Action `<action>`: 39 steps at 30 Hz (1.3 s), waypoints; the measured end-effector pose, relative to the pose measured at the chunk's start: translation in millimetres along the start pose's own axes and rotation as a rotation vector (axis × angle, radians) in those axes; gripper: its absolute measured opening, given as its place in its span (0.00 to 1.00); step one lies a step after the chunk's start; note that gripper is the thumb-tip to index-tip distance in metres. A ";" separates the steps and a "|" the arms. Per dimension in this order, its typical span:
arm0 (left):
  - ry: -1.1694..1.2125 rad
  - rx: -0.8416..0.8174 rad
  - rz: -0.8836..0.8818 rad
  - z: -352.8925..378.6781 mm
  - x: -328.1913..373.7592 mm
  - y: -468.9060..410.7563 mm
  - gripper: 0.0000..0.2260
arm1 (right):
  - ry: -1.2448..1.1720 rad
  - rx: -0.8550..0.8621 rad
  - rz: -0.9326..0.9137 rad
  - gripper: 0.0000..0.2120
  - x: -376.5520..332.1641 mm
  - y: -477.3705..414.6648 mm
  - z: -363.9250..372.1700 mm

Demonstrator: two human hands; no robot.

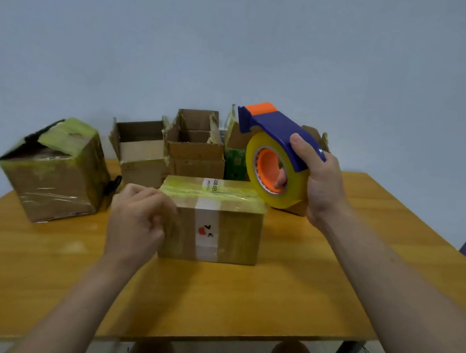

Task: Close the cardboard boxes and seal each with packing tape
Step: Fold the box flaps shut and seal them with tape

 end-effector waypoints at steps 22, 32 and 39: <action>0.636 -0.617 0.016 88.9 91.1 -0.4 0.17 | 0.132 -0.443 0.139 0.19 -22.3 -6.7 -16.9; 0.948 -0.720 -0.102 68.2 94.6 -12.4 0.30 | 0.246 -0.836 0.285 0.20 -16.1 20.3 -6.4; 1.342 -0.608 -0.647 66.2 96.4 -15.0 0.14 | 0.272 -0.789 0.291 0.18 -11.0 18.4 -7.9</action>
Point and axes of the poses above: each hand's wrist, its own y-axis away from the middle knuckle, its own z-axis out of the palm, x = y × z, the point moved 10 cm from there along -y, towards the middle knuckle, and after that the axes turned 3 degrees about z, right-handed, at the moved point
